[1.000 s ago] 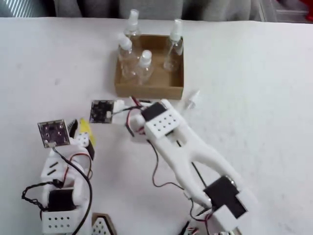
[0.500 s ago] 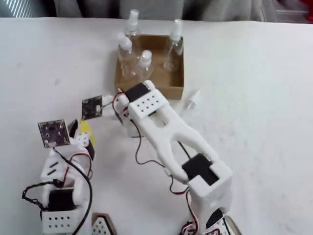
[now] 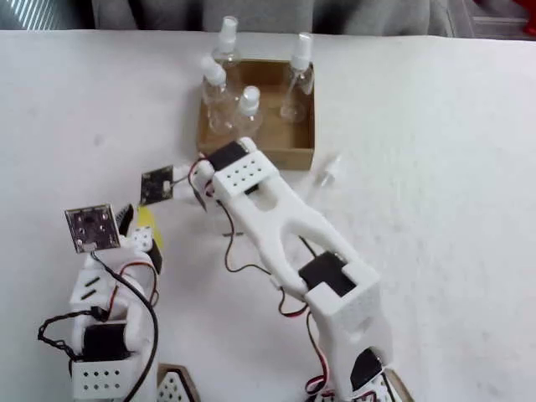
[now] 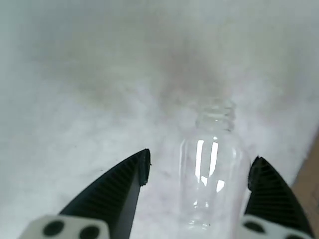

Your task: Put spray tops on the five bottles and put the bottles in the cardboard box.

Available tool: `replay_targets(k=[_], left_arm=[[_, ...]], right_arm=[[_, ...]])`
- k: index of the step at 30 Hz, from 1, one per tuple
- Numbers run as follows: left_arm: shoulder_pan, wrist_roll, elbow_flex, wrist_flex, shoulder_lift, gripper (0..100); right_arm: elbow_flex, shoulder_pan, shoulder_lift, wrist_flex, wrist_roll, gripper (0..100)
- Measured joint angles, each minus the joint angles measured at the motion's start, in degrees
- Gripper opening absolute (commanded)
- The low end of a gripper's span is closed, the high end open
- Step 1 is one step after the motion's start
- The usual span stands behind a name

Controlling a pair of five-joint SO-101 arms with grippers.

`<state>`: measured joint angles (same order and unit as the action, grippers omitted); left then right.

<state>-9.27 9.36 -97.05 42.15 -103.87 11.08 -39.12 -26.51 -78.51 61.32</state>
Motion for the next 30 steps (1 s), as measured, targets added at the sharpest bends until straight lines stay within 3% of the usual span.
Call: replay_targets(k=[30], left_arm=[[0.0, 0.0, 0.0, 0.0, 0.0, 8]], right_arm=[[2.3, 2.5, -5.2, 2.7, 2.5, 28.4]])
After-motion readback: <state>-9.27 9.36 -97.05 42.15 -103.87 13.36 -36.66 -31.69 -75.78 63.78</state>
